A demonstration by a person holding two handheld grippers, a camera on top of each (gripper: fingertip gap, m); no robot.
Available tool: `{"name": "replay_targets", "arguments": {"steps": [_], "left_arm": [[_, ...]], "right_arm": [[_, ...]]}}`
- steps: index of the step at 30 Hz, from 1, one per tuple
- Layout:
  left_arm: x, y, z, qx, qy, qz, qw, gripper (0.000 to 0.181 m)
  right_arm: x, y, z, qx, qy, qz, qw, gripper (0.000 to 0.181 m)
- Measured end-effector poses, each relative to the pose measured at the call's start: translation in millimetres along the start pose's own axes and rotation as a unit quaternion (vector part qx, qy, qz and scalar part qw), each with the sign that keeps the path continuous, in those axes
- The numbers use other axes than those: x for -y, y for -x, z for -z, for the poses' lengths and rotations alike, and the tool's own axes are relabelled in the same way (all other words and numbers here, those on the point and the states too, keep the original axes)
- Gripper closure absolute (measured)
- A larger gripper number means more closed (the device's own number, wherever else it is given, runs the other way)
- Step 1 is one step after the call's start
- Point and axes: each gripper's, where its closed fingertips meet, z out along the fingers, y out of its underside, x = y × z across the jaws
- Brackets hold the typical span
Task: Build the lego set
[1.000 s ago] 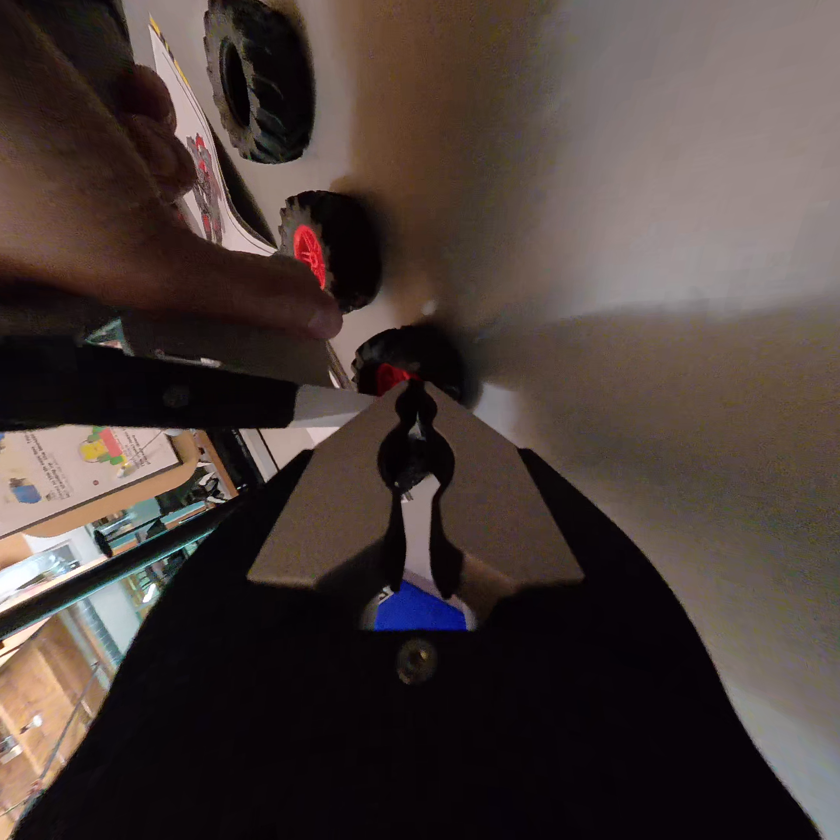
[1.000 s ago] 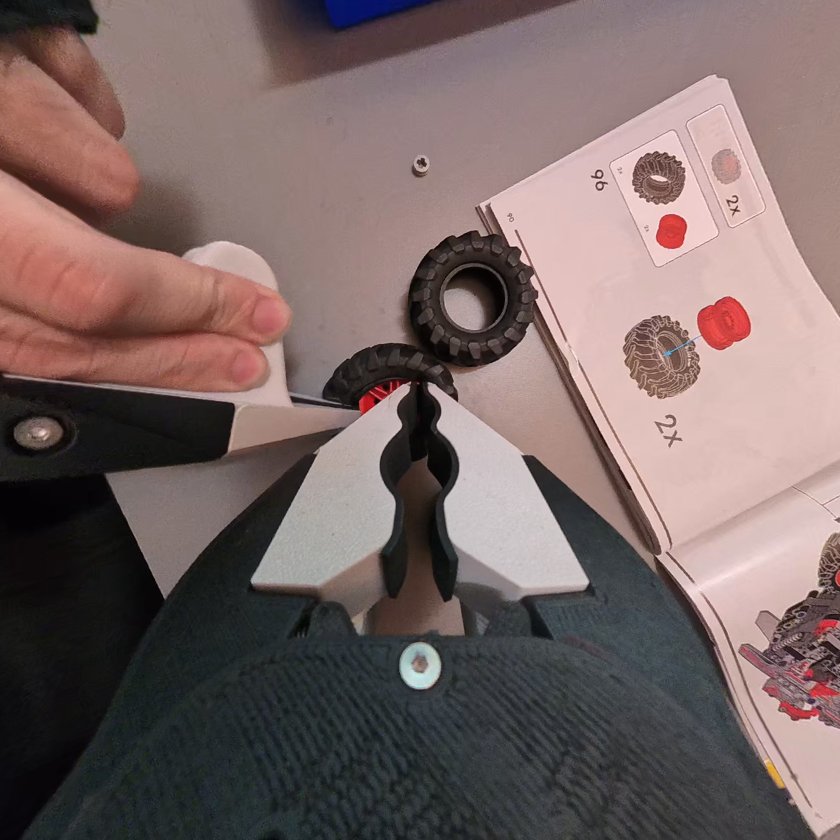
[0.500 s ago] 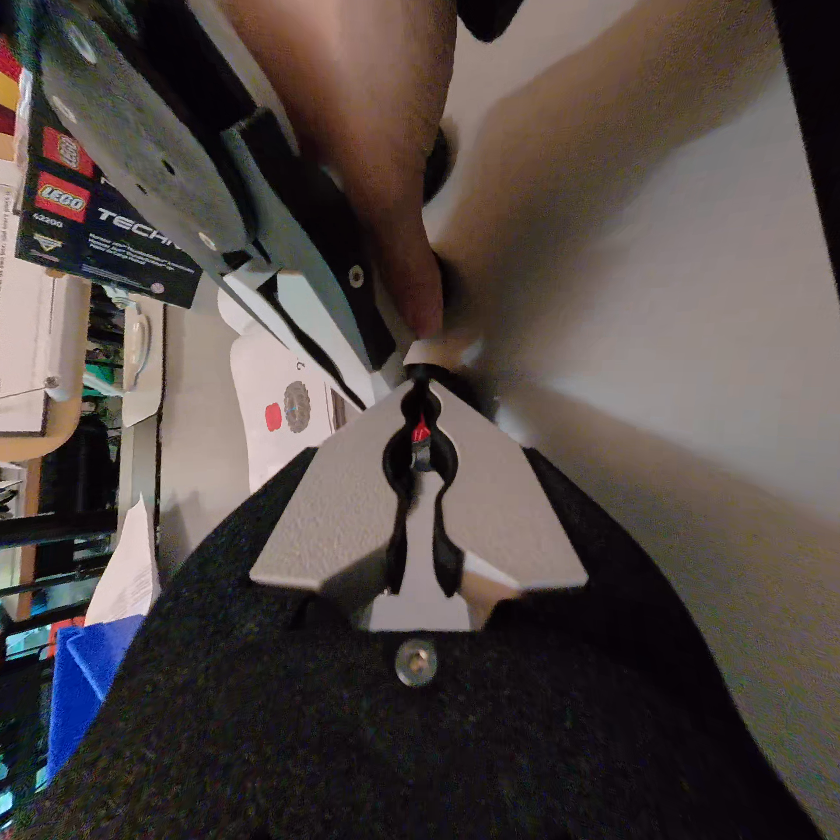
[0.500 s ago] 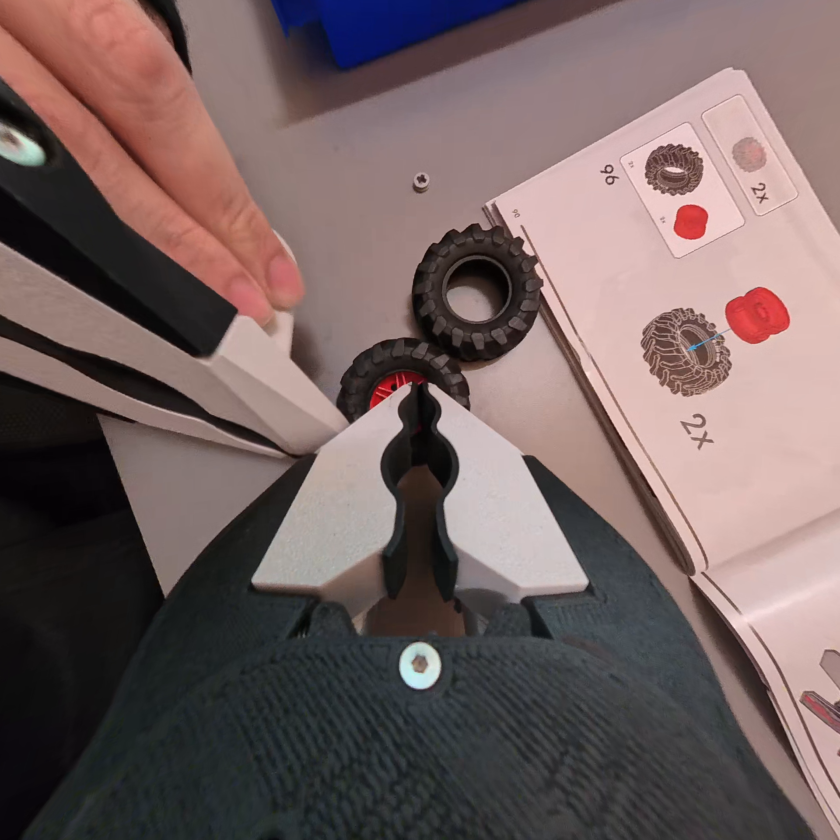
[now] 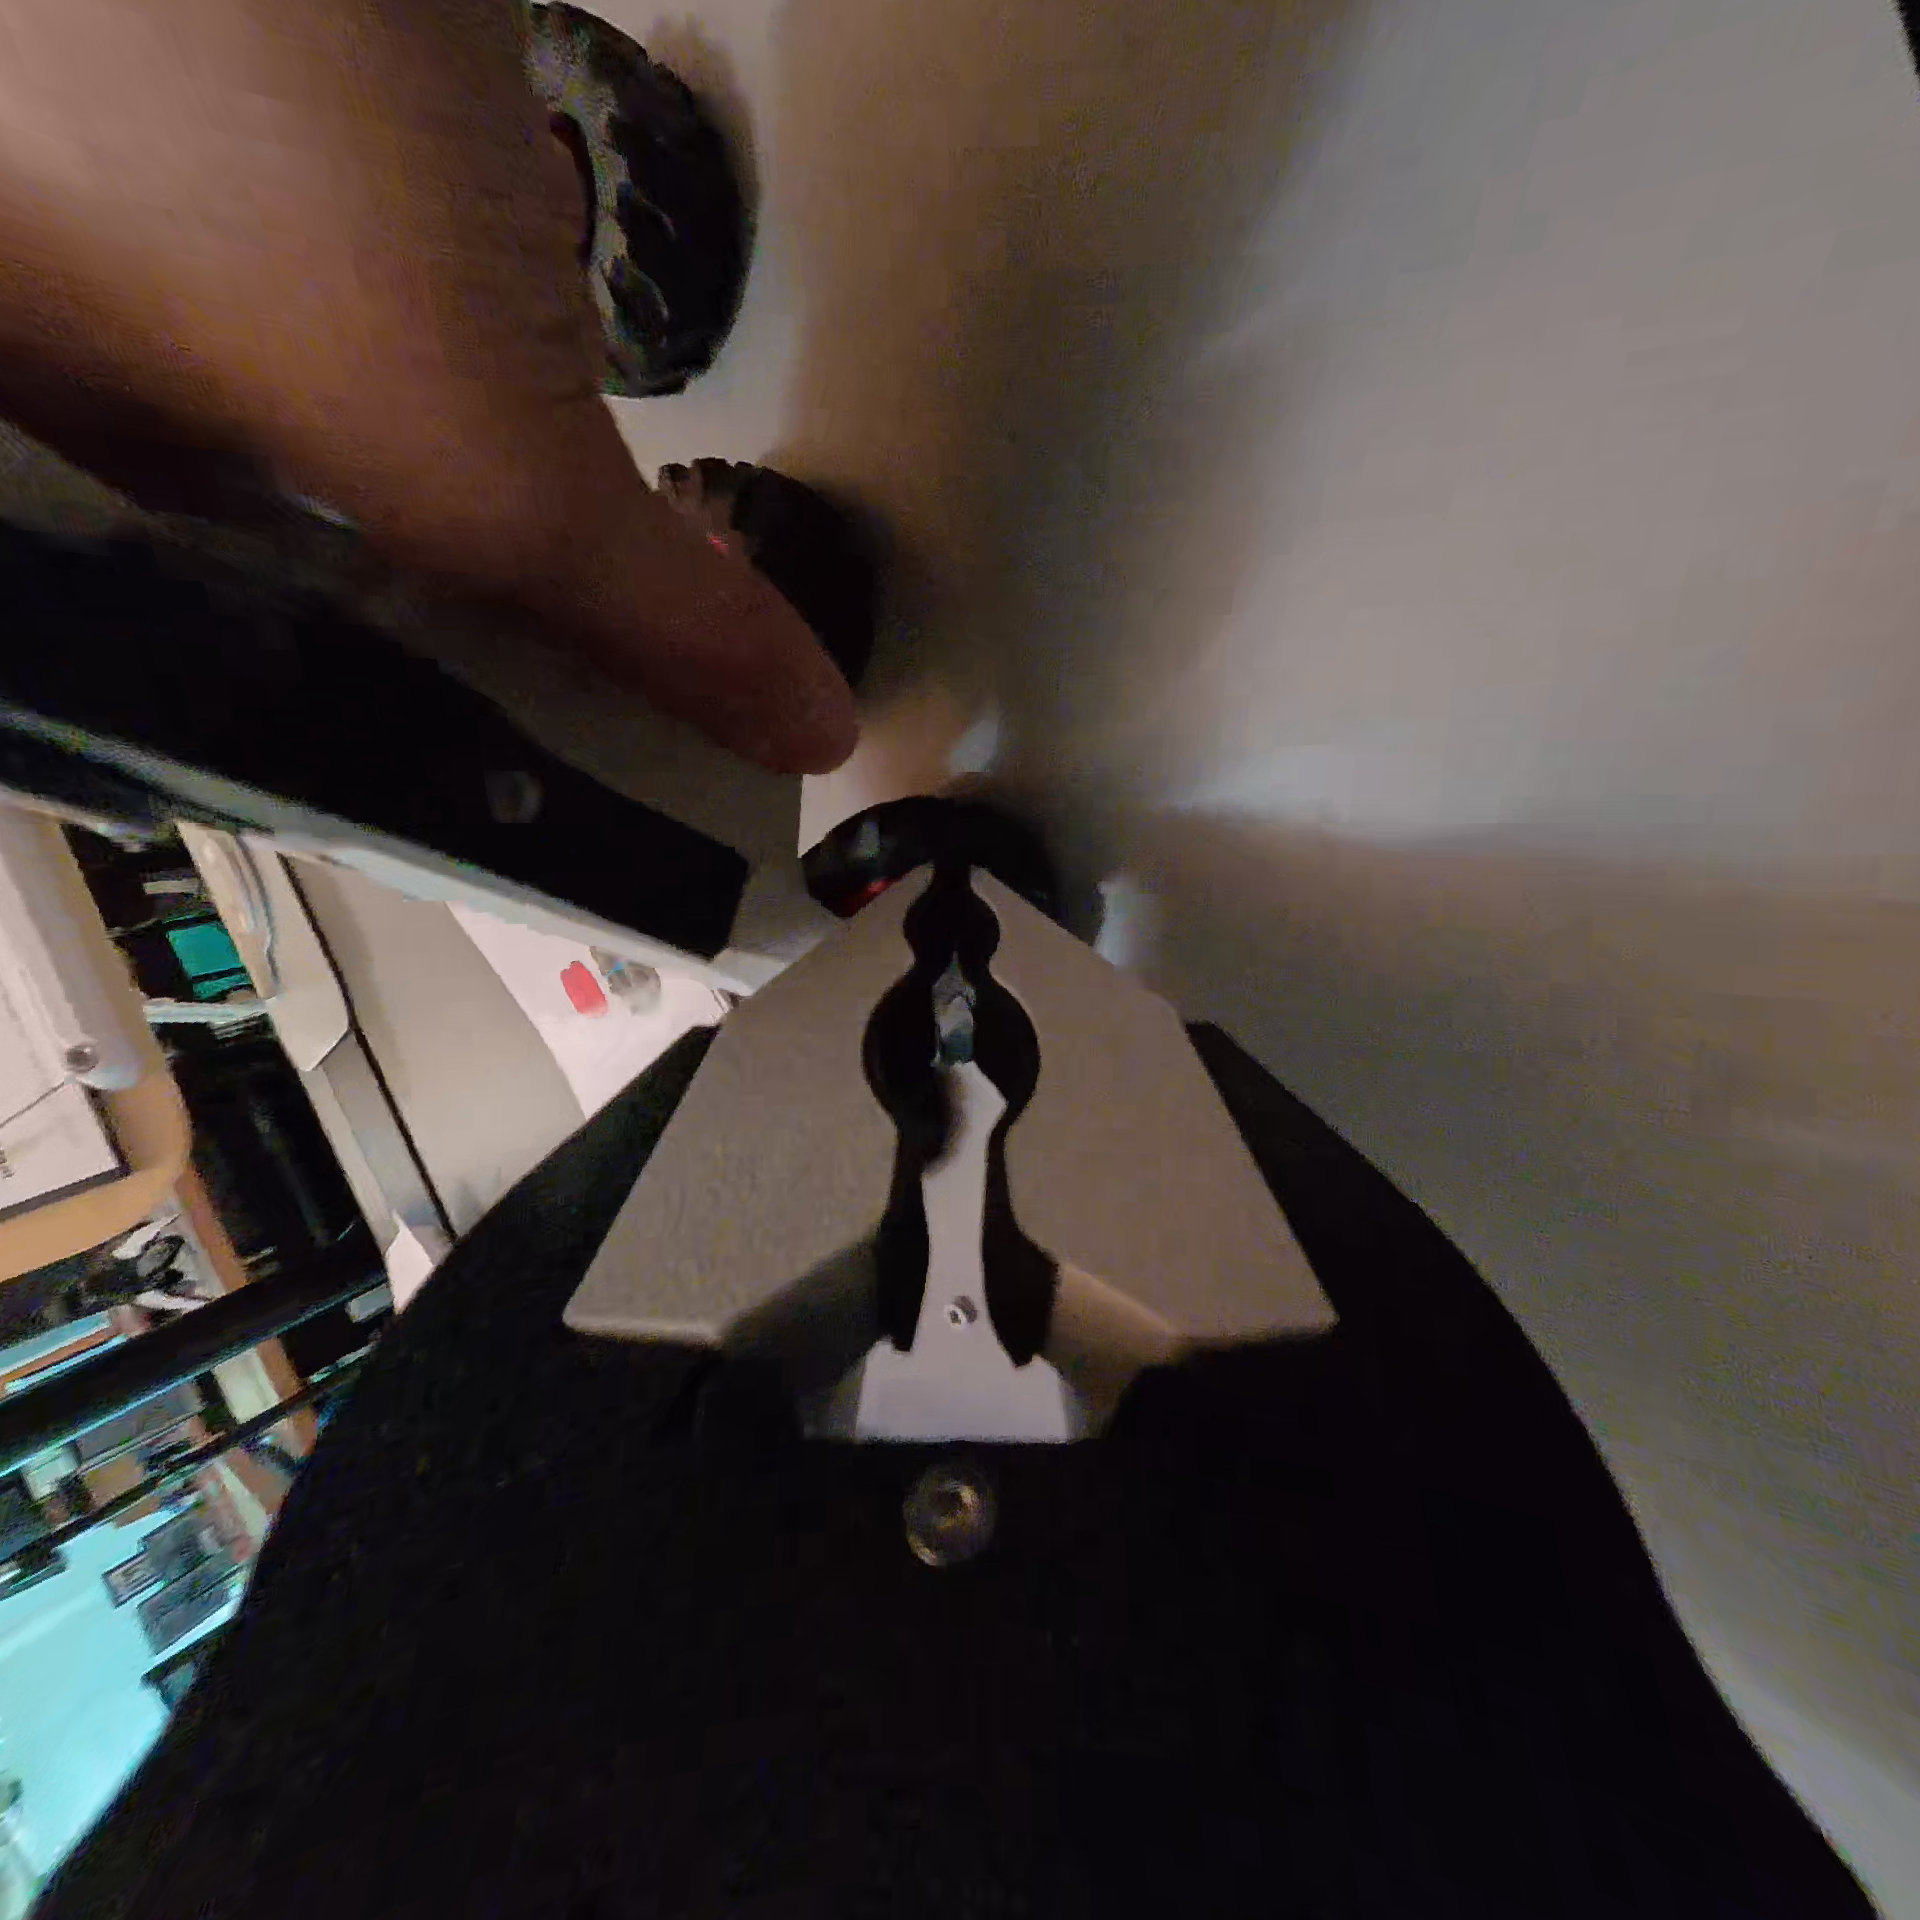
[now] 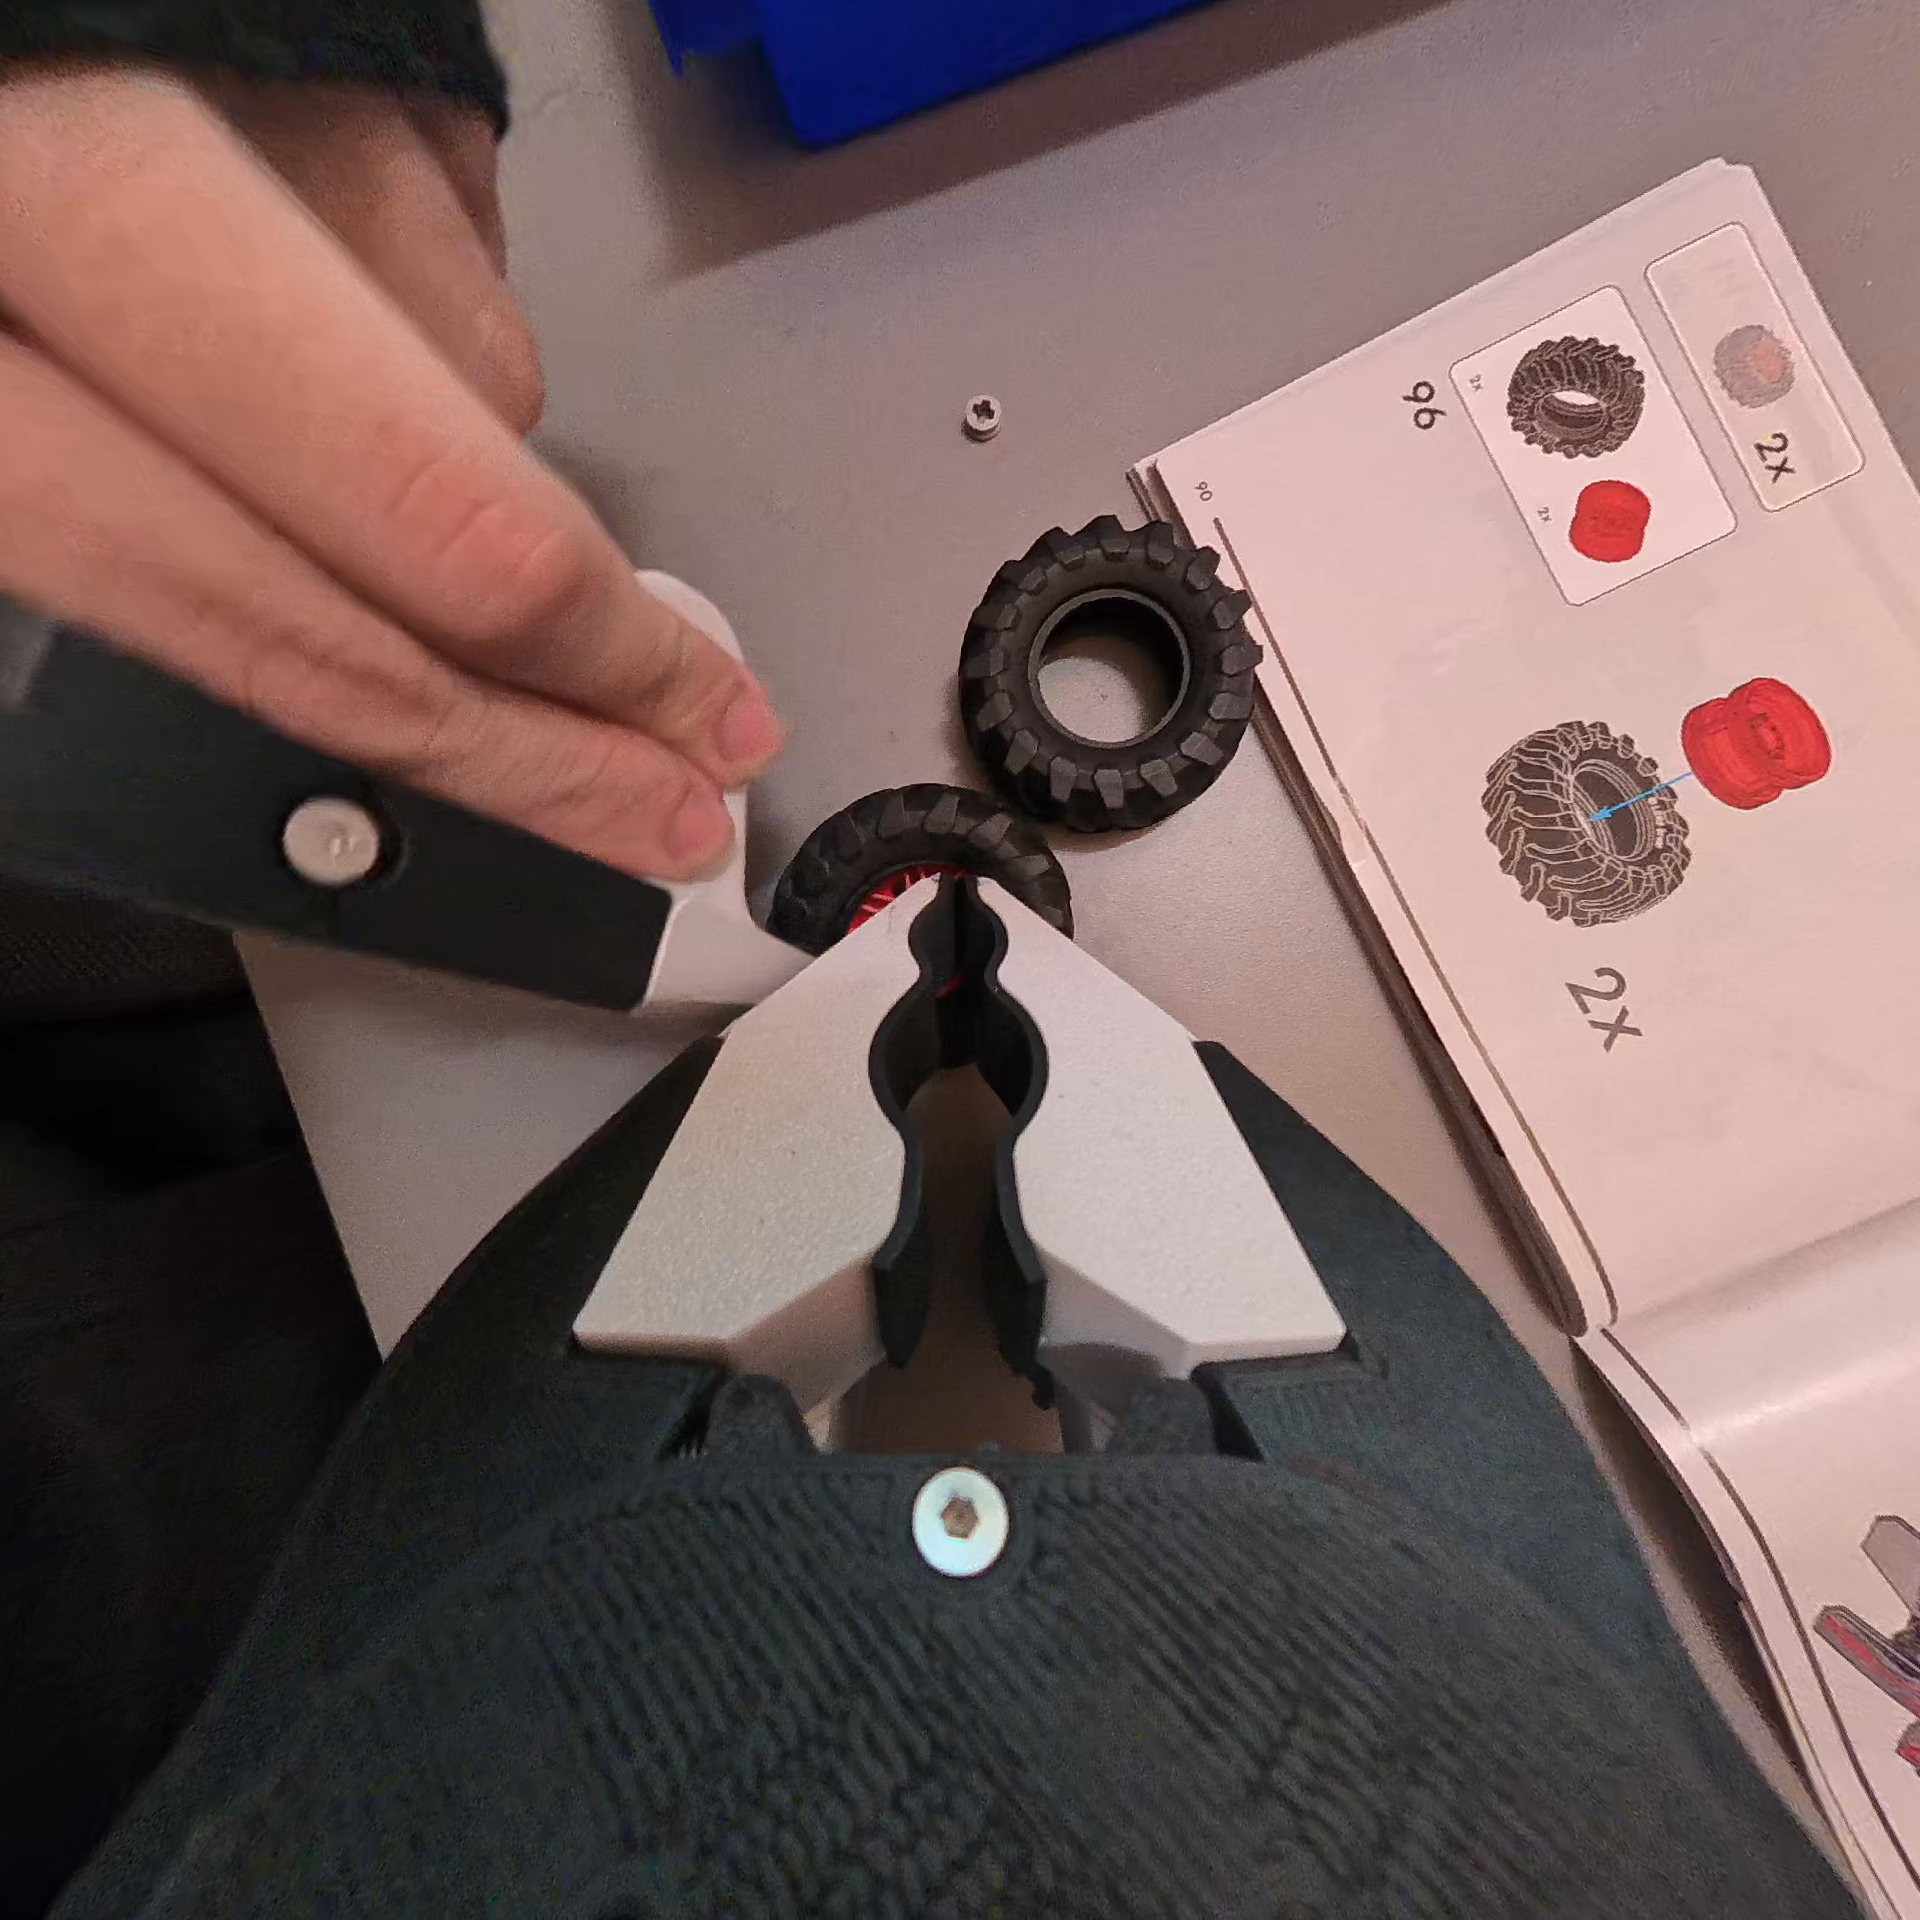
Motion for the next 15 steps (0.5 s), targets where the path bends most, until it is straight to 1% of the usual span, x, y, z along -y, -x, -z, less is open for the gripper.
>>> {"name": "replay_targets", "arguments": {"steps": [3,5,7,8,10,12,15], "left_arm": [[-1,-2,-4,0.002,0.061,-0.044,0.997,0.181],[-2,-2,-5,-0.009,0.072,-0.035,0.997,0.181],[-2,0,-2,0.000,0.058,0.003,0.998,0.181],[-2,3,1,0.017,0.044,0.011,0.999,0.181],[-3,10,10,0.050,-0.001,0.033,0.998,0.181],[-11,12,16,0.060,-0.028,0.075,0.995,0.181],[-26,13,31,0.047,-0.031,0.089,0.994,0.181]], "right_arm": [[0,0,0,-0.001,-0.001,-0.003,1.000,0.181],[0,0,0,-0.005,0.005,0.000,1.000,0.181],[0,0,0,-0.007,0.004,0.004,1.000,0.181],[0,-1,0,-0.007,0.001,0.006,1.000,0.181],[1,-1,-1,-0.002,-0.011,0.000,1.000,0.181],[2,-1,-1,-0.001,-0.019,-0.001,1.000,0.181],[2,-1,-1,-0.002,-0.017,0.002,1.000,0.181]]}}
